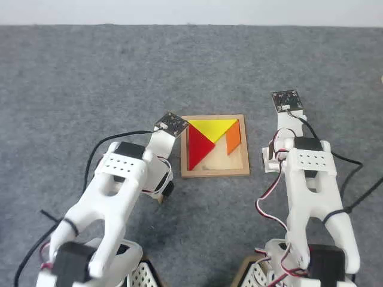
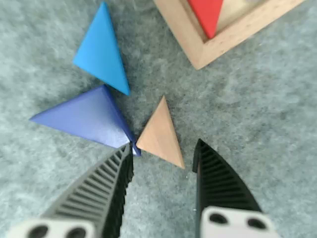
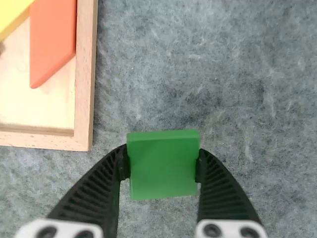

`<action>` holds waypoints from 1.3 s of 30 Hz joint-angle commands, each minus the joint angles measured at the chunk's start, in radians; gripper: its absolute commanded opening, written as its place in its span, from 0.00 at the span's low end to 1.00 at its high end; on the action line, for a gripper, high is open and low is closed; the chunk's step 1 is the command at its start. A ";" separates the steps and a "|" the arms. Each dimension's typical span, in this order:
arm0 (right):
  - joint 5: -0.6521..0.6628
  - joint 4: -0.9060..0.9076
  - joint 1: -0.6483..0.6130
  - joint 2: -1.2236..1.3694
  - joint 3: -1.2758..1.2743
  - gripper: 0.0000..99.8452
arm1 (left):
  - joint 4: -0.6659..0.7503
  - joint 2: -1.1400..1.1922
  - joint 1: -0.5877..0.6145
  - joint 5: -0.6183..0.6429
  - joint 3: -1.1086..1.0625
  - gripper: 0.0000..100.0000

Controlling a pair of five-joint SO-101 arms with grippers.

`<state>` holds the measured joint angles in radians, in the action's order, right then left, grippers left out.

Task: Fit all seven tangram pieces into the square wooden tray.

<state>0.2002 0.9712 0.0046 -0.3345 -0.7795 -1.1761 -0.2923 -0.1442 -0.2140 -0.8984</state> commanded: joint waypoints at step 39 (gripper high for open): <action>-0.038 -0.015 0.016 -0.047 0.005 0.07 | -0.215 0.256 -0.035 -0.025 0.568 0.07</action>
<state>0.1757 0.9712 0.0046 -0.3345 -0.7795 -1.3694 -0.0345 -0.1488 -0.2432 -0.4411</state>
